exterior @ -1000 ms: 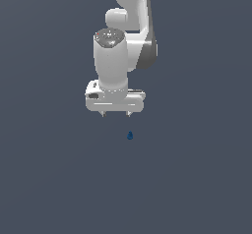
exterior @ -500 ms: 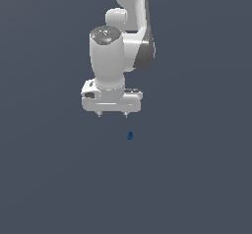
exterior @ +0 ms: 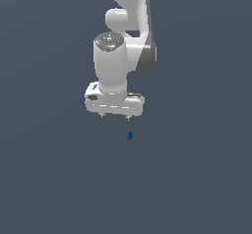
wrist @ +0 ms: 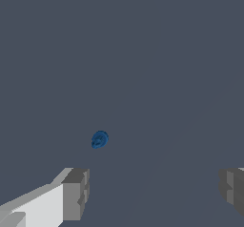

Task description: Pick up the object and move it to a goal position.

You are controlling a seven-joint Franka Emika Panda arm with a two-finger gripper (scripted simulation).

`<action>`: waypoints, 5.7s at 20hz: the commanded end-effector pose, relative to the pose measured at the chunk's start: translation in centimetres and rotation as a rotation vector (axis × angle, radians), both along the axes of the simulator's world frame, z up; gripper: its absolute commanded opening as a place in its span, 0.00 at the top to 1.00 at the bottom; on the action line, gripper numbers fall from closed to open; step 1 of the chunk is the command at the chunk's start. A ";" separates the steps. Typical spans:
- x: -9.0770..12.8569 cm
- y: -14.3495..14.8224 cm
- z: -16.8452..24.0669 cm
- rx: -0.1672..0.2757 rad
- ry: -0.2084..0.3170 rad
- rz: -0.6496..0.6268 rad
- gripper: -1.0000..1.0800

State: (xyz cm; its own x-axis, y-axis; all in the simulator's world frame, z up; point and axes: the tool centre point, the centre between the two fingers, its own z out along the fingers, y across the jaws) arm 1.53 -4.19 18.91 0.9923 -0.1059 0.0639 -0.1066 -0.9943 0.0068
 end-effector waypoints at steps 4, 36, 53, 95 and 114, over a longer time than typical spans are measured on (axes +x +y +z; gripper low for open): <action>0.1 1.0 -1.4 0.010 0.009 -0.095 0.04; -0.3 6.3 -9.6 0.033 0.056 -0.643 0.04; -0.4 6.3 -14.6 0.033 0.056 -0.644 0.04; 2.6 5.8 8.2 0.033 0.056 -0.645 1.00; 5.3 5.6 23.2 0.033 0.056 -0.644 1.00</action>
State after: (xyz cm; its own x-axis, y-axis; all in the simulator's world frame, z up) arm 6.67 1.42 41.37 0.7309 -0.6825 0.0011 -0.6825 -0.7309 -0.0003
